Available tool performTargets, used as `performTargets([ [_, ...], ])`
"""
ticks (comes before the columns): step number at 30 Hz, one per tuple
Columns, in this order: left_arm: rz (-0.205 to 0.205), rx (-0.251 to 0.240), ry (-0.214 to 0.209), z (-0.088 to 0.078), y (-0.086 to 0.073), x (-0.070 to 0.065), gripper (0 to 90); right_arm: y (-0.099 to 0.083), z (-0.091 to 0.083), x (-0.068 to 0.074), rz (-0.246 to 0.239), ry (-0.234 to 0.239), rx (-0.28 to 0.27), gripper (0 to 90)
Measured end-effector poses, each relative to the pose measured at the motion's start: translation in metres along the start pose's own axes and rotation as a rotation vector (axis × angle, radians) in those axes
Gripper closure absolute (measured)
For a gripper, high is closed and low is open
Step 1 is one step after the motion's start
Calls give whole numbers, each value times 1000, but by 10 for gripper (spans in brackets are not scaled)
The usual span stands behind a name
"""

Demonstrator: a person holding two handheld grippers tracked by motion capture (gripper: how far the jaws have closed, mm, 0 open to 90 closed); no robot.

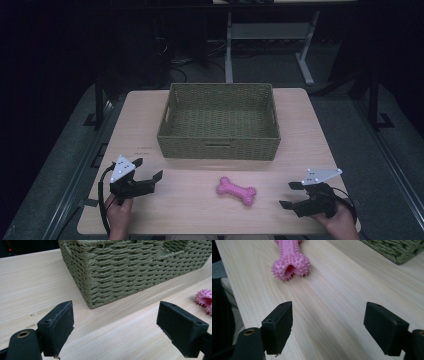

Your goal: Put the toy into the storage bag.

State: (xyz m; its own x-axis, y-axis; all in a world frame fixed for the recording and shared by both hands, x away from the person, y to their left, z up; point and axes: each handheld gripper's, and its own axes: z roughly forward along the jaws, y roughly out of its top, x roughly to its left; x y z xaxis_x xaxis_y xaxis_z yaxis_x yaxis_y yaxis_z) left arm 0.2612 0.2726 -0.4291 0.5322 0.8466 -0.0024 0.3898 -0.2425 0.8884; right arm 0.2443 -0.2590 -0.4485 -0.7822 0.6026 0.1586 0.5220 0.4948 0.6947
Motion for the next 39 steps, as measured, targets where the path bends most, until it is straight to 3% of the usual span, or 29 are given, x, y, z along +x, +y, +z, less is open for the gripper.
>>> performTargets([
  [16,-6,-13,-1,-3,0,2,138,29,1,7,-37,34,60,189],
  [39,-10,-17,3,-2,0,5,139,80,37,22,-133,103,194,180],
])
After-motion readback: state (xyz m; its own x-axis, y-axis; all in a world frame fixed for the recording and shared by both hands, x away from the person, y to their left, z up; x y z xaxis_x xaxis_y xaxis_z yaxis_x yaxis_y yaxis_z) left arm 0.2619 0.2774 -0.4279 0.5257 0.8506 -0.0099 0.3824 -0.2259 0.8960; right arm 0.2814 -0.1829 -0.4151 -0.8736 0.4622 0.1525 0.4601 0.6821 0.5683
